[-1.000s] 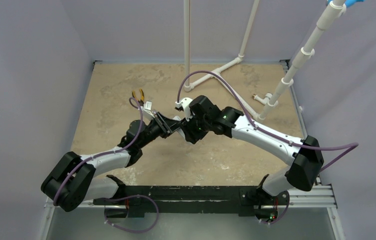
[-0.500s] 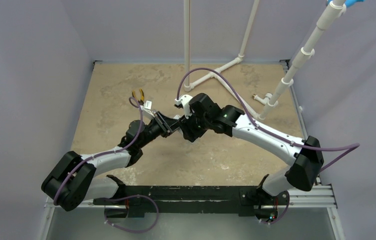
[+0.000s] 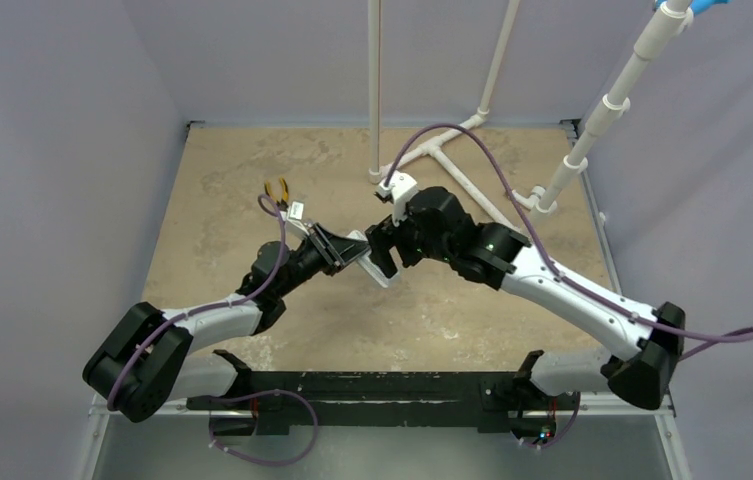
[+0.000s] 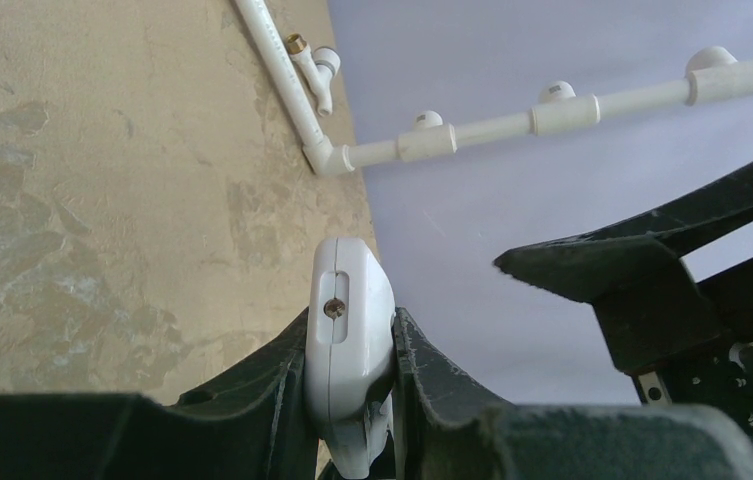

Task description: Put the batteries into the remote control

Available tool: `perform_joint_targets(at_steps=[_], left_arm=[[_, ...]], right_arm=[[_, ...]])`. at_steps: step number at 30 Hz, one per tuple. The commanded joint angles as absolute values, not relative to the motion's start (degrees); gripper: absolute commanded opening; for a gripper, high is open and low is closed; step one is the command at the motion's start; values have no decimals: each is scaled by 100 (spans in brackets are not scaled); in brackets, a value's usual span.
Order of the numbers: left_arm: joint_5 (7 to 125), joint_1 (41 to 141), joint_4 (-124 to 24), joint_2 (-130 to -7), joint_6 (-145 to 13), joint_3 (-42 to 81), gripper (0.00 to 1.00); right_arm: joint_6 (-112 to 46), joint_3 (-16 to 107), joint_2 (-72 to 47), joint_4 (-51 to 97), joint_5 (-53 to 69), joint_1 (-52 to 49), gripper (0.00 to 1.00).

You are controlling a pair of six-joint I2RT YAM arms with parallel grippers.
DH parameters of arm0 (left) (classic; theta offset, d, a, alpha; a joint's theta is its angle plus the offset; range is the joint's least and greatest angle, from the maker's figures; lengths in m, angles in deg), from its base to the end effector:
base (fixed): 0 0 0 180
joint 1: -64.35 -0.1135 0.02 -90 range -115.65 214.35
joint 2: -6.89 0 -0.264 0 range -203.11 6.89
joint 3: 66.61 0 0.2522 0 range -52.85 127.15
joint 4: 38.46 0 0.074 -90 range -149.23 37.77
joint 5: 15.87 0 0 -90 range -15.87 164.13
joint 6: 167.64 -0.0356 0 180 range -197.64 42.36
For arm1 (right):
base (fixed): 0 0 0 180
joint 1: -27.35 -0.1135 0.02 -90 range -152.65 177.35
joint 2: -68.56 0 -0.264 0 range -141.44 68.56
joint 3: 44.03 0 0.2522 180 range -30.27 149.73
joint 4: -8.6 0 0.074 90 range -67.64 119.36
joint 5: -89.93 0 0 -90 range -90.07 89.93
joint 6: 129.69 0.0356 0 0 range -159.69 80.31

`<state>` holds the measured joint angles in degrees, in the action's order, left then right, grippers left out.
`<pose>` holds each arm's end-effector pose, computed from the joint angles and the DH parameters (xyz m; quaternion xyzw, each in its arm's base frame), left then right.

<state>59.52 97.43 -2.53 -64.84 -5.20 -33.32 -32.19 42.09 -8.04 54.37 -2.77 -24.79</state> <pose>0.1988 -0.1402 0.2027 -0.1585 0.7043 -0.6016 0.3419 0.1829 0.2326 0.3472 -0.3288 0.8290 0.2065 0.4025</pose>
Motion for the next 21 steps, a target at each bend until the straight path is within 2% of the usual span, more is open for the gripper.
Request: perform_joint_targets(at_steps=[1,4,8,15,21], left_arm=[[5829,9775,323,-6443,-443,-3387,0],[5714,9775,465,-6479,-435,-3374,0],[5588,9780,766,-6580,-339,-3371,0],[5384,9775,1224,-6631,-213,-3342,0],[5480,9771,1215,-6484,-151,-3366,0]], right_arm=[[-2780,3605,99,4358,-1320,-2445,86],[-2620,3366,489,4083,-1412,-2420,91],[-2467,3707,644,4463,-1138,-2419,95],[-2274,3315,1156,4287,-1287,-2415,98],[-1419,2916,1622,4320,-1967,-2402,99]])
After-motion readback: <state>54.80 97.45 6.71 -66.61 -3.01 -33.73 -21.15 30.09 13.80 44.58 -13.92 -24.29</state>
